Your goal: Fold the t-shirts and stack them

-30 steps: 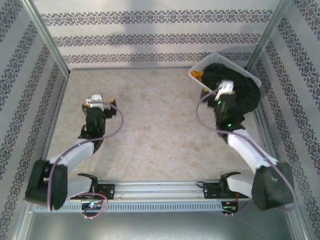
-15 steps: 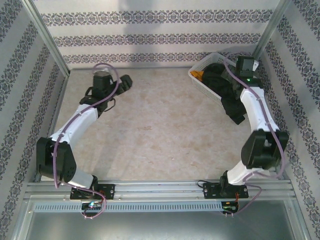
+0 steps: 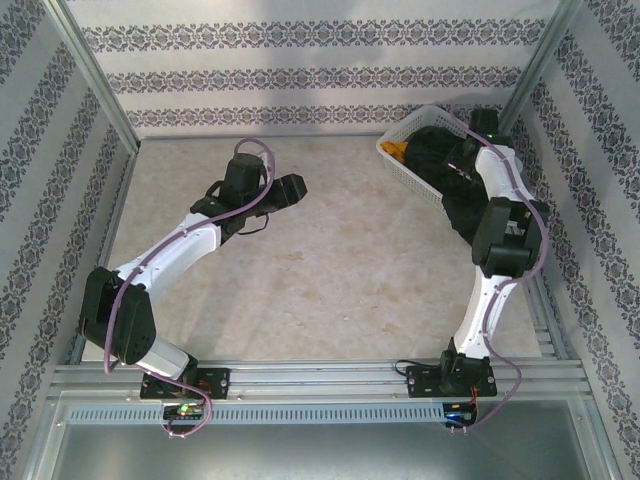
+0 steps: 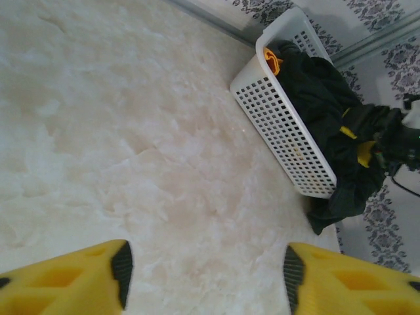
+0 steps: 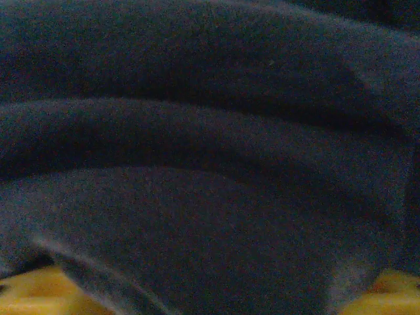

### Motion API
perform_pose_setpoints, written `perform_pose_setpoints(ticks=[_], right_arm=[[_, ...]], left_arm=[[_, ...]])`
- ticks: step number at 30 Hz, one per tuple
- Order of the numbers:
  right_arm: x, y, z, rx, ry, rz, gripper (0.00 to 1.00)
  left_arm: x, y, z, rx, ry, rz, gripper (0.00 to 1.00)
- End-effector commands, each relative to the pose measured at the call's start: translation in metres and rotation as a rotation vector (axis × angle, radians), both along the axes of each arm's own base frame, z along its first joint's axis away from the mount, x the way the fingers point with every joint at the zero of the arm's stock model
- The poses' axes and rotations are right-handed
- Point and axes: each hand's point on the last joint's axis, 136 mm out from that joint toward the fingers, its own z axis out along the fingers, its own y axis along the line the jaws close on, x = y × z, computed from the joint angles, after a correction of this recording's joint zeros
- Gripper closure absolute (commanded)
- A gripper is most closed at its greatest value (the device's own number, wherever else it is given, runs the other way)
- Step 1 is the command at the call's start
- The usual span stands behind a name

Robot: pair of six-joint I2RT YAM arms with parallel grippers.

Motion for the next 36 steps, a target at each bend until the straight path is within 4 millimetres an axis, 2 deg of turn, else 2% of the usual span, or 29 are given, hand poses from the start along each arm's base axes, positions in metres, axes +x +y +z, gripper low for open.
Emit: perform_pose_setpoints(ticks=[1, 2, 4, 7, 14, 18, 20, 23, 26, 28, 30, 34, 35, 36], right_arm=[[0.003, 0.005, 0.013, 0.056, -0.017, 0.006, 0.76], [0.004, 0.005, 0.024, 0.051, -0.059, -0.006, 0.87], [0.004, 0.005, 0.053, 0.023, -0.155, -0.022, 1.00], [-0.003, 0.011, 0.113, -0.034, -0.308, -0.032, 1.00], [-0.037, 0.044, 0.261, -0.106, -0.641, 0.004, 1.00], [-0.058, 0.082, 0.326, -0.108, -0.783, 0.090, 1.00], [-0.067, 0.112, 0.357, -0.096, -0.858, 0.166, 1.00], [-0.080, 0.165, 0.391, -0.084, -0.941, 0.290, 1.00], [-0.092, 0.227, 0.406, -0.067, -0.991, 0.424, 1.00], [-0.096, 0.264, 0.399, -0.038, -0.980, 0.495, 1.00], [-0.099, 0.296, 0.379, 0.007, -0.932, 0.540, 1.00], [-0.115, 0.367, 0.323, 0.103, -0.820, 0.697, 1.00], [-0.120, 0.381, 0.304, 0.132, -0.773, 0.745, 0.95], [-0.124, 0.387, 0.286, 0.157, -0.723, 0.772, 0.83]], left_arm=[[-0.006, -0.004, 0.011, -0.037, -0.023, -0.009, 0.48], [-0.008, -0.002, 0.013, -0.033, -0.027, -0.002, 0.51], [-0.010, 0.001, 0.016, -0.030, -0.035, 0.004, 0.58], [-0.013, 0.006, 0.017, -0.024, -0.040, 0.019, 0.63], [-0.015, 0.012, 0.009, -0.005, -0.028, 0.048, 0.64], [-0.015, 0.018, 0.009, 0.018, -0.032, 0.076, 0.64], [-0.016, 0.026, 0.008, 0.042, -0.029, 0.101, 0.64], [-0.020, 0.037, 0.005, 0.081, -0.016, 0.144, 0.64], [-0.027, 0.053, 0.001, 0.127, 0.004, 0.198, 0.63], [-0.033, 0.067, -0.001, 0.168, 0.021, 0.249, 0.63], [-0.041, 0.086, -0.002, 0.218, 0.038, 0.311, 0.61], [-0.059, 0.120, 0.009, 0.303, 0.025, 0.416, 0.56], [-0.064, 0.128, 0.011, 0.321, 0.020, 0.441, 0.53], [-0.069, 0.135, 0.013, 0.334, 0.017, 0.460, 0.48]])
